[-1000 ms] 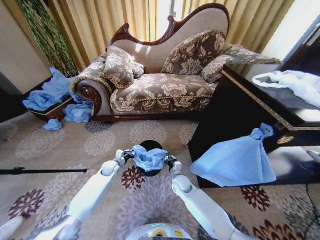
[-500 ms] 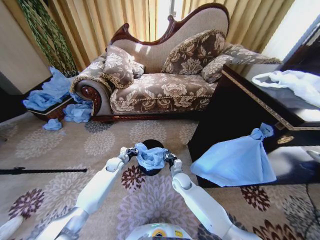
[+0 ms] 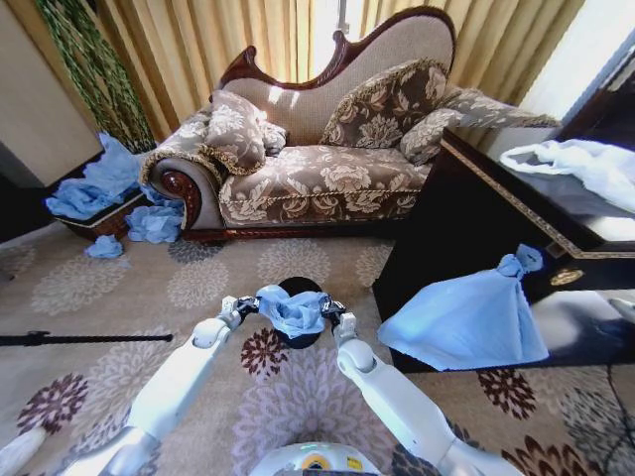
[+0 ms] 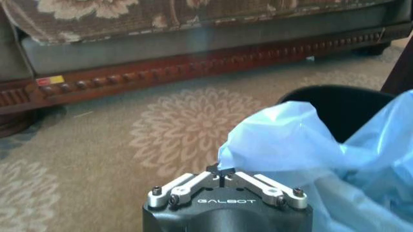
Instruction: Place a garbage bag over the trash bin.
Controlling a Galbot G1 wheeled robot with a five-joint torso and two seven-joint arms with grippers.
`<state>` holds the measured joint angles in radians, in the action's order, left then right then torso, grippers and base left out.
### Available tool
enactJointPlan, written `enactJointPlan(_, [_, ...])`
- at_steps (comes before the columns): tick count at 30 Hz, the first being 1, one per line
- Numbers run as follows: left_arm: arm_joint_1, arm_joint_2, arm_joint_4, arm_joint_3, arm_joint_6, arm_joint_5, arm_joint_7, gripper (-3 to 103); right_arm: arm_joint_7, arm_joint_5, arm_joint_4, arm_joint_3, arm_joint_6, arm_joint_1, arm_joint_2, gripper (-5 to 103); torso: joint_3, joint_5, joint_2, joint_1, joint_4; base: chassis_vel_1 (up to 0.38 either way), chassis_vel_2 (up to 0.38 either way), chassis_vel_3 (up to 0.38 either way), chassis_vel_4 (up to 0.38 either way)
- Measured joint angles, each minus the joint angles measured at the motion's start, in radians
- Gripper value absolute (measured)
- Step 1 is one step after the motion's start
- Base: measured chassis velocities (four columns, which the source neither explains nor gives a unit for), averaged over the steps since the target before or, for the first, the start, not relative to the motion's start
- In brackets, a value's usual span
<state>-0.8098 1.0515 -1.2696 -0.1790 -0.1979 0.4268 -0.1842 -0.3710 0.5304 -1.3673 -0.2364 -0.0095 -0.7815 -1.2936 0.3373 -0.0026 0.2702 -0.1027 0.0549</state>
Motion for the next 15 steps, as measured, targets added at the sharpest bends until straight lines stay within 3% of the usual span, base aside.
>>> enactJointPlan(15, [0.096, 0.038, 0.058, 0.052, -0.024, 0.021, 0.001, 0, 0.049, 0.007, 0.078, 0.004, 0.011, 0.070, 0.005, 0, 0.000, 0.0000, 0.000, 0.000, 0.0000, 0.000, 0.000, 0.000, 0.000])
